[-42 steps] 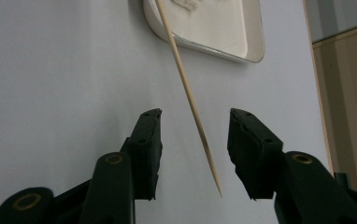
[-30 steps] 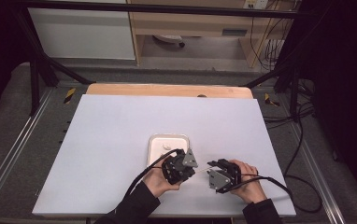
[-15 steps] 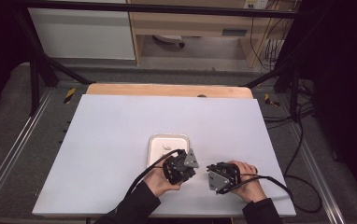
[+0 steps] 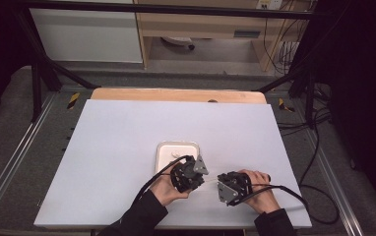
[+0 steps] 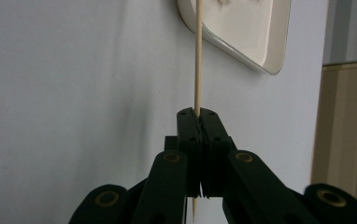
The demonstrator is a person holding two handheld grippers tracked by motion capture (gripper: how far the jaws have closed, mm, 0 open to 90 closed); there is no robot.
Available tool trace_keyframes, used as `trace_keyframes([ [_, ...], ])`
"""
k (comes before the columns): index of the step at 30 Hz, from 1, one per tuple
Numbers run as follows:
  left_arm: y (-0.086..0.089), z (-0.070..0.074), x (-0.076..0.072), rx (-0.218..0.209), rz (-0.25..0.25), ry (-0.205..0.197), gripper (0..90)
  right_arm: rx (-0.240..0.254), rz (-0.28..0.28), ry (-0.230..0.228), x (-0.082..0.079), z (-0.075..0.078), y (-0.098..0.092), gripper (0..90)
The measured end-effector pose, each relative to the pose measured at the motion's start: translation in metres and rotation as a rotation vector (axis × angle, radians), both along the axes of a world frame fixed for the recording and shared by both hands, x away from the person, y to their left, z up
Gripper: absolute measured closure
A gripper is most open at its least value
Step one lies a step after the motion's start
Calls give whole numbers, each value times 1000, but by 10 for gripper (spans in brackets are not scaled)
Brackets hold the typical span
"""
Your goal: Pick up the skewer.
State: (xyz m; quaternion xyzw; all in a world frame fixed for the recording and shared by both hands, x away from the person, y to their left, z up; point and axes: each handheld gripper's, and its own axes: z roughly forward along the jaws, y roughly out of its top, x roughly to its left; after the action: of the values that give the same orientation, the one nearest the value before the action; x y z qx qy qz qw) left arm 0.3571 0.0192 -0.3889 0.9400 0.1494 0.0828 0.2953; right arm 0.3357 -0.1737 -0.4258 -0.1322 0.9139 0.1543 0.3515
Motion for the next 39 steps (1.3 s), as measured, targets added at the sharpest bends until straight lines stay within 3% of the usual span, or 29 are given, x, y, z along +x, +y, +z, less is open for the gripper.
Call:
trace_keyframes([
  [4,-1,-1,2,41,38,-25,748,-15,-5,-7,1,0,1,889],
  [5,-1,-1,2,45,39,-29,719,-37,-12,-15,1,1,2,889],
  [11,-9,-3,3,133,31,-87,667,-59,-31,-26,2,2,3,889],
  [15,-15,-7,5,139,28,-69,701,-62,-26,-38,2,3,4,889],
  [22,-25,-9,9,194,11,-46,818,-91,-41,-49,1,4,5,890],
  [39,-28,-13,7,235,-8,-24,887,-119,-24,-61,0,5,10,889],
])
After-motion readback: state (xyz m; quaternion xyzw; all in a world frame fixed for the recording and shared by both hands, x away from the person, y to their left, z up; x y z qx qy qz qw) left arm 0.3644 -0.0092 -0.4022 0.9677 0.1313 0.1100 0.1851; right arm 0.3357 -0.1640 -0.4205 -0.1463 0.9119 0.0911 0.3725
